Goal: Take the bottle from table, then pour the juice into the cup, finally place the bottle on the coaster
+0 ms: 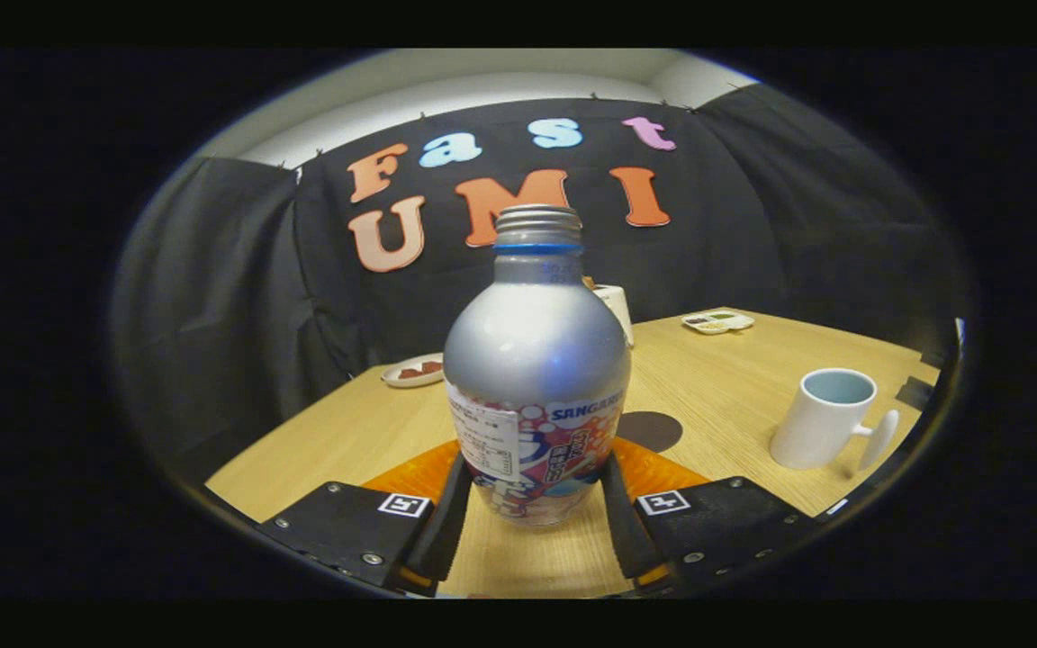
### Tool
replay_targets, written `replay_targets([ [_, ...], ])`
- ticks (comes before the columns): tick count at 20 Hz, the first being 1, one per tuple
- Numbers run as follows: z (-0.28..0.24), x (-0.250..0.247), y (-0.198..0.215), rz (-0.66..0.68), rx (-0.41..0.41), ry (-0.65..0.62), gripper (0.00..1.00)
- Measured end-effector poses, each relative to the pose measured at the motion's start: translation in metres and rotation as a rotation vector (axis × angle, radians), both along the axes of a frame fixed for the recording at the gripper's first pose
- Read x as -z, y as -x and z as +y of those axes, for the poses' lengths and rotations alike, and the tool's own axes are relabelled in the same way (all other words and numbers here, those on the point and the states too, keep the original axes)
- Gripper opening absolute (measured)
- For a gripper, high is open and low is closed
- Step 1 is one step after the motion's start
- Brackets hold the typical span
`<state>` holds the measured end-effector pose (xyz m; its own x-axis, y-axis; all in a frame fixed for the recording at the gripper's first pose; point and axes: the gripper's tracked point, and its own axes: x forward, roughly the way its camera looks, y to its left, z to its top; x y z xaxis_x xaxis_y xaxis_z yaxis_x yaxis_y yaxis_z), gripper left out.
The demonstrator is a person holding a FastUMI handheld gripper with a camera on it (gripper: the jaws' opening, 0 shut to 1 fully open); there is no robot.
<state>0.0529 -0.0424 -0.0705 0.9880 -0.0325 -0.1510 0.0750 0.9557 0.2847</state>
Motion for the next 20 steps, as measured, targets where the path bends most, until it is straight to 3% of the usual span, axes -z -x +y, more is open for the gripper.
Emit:
replay_targets([
  [9,-0.015,-0.045,-0.005,-0.095,-0.010,-0.406,0.69],
  [20,-0.056,-0.056,-0.016,-0.139,0.105,-0.854,0.69],
])
